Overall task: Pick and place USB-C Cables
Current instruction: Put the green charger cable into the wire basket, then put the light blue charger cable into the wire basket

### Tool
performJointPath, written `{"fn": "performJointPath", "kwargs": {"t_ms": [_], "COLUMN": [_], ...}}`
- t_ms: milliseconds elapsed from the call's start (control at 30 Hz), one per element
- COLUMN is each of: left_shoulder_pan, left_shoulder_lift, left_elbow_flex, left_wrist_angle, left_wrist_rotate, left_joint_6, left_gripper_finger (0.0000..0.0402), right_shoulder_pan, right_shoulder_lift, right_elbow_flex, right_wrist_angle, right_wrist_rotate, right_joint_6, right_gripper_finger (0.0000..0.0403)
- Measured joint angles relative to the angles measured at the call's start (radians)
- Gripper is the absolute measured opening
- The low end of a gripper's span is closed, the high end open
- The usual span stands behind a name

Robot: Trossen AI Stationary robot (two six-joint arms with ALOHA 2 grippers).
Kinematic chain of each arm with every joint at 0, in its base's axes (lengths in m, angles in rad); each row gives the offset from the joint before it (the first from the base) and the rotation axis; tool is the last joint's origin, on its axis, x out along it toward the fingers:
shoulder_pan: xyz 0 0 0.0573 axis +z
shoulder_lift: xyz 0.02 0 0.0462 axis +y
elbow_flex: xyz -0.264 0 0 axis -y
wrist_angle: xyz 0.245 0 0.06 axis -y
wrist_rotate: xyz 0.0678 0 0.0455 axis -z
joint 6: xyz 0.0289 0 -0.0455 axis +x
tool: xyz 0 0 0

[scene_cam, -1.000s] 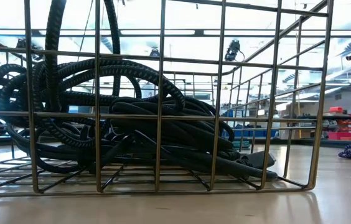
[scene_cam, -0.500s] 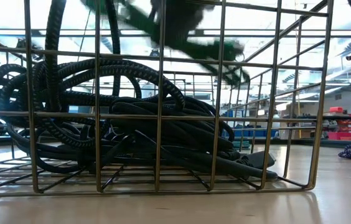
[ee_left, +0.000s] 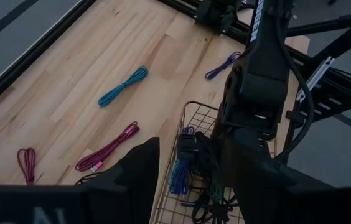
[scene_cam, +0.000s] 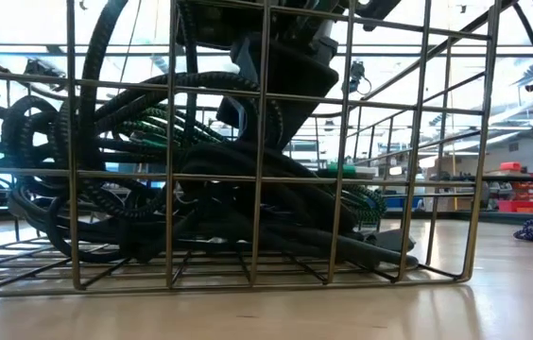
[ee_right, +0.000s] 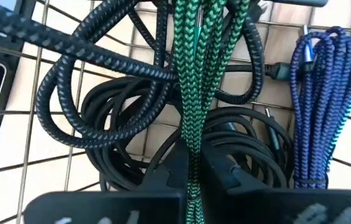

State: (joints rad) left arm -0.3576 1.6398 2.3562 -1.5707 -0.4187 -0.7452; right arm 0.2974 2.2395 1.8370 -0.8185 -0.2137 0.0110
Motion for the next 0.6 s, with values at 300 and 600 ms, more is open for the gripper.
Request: {"fn": "performJointPath", "kwargs": {"t_ms": [300, 600], "left_shoulder_pan": [0.0, 0.0], "left_shoulder_lift": [0.0, 0.0], "left_elbow_flex": [0.0, 0.0], "left_wrist_angle": [0.0, 0.0], "left_wrist_rotate": [0.0, 0.001], "left_joint_6": [0.015, 0.02], "left_gripper_finger": [0.0187, 0.0187], "right_shoulder_pan": [0.003, -0.032], "right_shoulder_lift": [-0.041, -0.152], "right_elbow_flex": [0.084, 0.203], "right_wrist_angle": [-0.099, -0.203], "right_wrist_rotate": [0.011, 0.13], "right_joint_6": [-0.001, -0.09], "right_gripper_finger": [0.0136, 0.0159]}}
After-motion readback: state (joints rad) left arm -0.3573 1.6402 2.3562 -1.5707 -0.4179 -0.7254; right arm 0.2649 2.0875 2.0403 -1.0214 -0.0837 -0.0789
